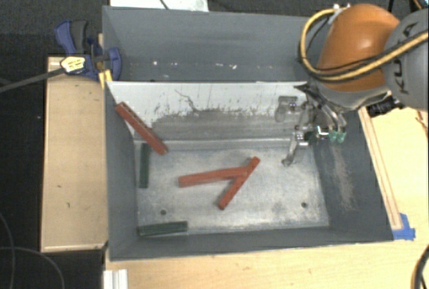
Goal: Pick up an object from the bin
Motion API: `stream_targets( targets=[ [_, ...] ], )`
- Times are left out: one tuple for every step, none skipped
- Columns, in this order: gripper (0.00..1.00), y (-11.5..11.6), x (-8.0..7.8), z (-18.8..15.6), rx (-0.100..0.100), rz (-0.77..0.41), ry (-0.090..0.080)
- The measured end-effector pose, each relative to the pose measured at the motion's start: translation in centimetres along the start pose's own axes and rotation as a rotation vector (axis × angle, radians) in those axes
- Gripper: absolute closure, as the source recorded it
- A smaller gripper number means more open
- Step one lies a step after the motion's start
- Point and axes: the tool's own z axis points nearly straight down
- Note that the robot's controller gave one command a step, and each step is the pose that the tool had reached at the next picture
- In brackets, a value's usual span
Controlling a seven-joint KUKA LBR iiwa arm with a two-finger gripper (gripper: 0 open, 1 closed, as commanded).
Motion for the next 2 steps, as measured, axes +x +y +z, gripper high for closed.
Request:
stream_targets(
  targets=[
    [0.0, 4.8, -0.1, 9.0, -0.001, -0.367, -0.004],
    [0.0, 7.9, 2.4, 12.5, -0.001, -0.48, -0.003]
  ],
)
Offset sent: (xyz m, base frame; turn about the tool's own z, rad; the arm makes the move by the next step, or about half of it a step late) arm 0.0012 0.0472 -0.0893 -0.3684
